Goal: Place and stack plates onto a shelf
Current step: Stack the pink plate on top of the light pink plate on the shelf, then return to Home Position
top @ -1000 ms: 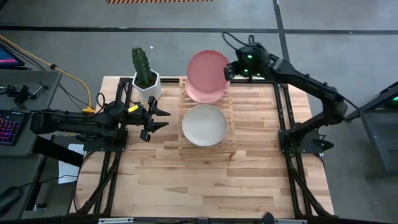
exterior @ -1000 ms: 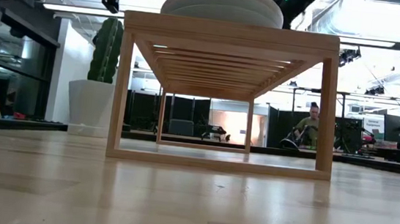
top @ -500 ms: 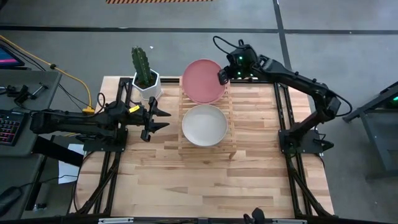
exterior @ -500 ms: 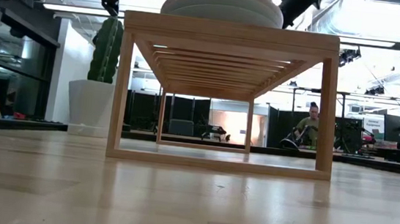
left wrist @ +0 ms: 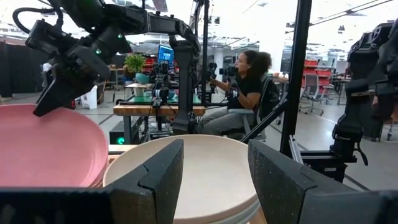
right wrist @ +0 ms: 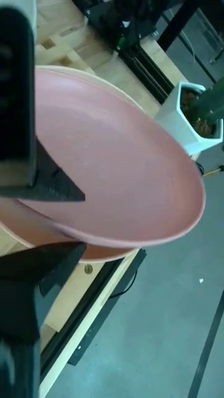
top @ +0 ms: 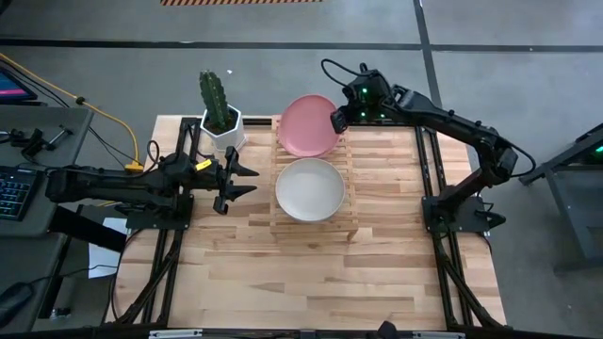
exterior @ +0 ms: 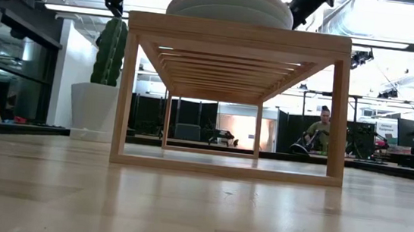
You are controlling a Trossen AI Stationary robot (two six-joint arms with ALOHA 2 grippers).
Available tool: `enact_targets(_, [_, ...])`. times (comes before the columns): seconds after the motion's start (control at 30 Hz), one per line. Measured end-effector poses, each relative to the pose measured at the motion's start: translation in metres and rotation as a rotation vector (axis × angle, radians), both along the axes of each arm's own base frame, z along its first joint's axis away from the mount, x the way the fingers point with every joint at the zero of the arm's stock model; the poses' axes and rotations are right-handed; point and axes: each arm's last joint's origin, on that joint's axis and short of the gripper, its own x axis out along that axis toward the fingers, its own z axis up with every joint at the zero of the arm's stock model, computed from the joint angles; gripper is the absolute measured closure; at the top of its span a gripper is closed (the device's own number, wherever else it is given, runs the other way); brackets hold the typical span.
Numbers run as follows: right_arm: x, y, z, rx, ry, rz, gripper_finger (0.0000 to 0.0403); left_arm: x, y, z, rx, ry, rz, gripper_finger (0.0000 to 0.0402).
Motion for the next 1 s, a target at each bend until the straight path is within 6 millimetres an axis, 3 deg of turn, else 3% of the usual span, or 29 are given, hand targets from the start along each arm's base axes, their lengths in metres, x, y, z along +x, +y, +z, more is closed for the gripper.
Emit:
enact_targets(0.23, [-0.001,0.001,-0.001,-0.025,0.037,0.035,0.0240,0.000,0.000,-0.001,-0.001,0.011,0.000,0.0231])
enact_targets(0.53, [-0.007,0.003,0.003,-0.064,0.063,0.069,0.0229,0.000,0.000,-0.002,0.000,0.019,0.001,0.0231])
enact_targets(0.7, [-0.030,0.017,0.018,-0.118,0.128,0.129,0.0229,0.001,0.001,-0.004,-0.003,0.039,0.033,0.0231])
enact_targets(1.0, [-0.077,0.063,0.048,-0.186,0.194,0.165,0.0229,0.003,0.004,-0.008,-0.018,0.077,0.134,0.0231])
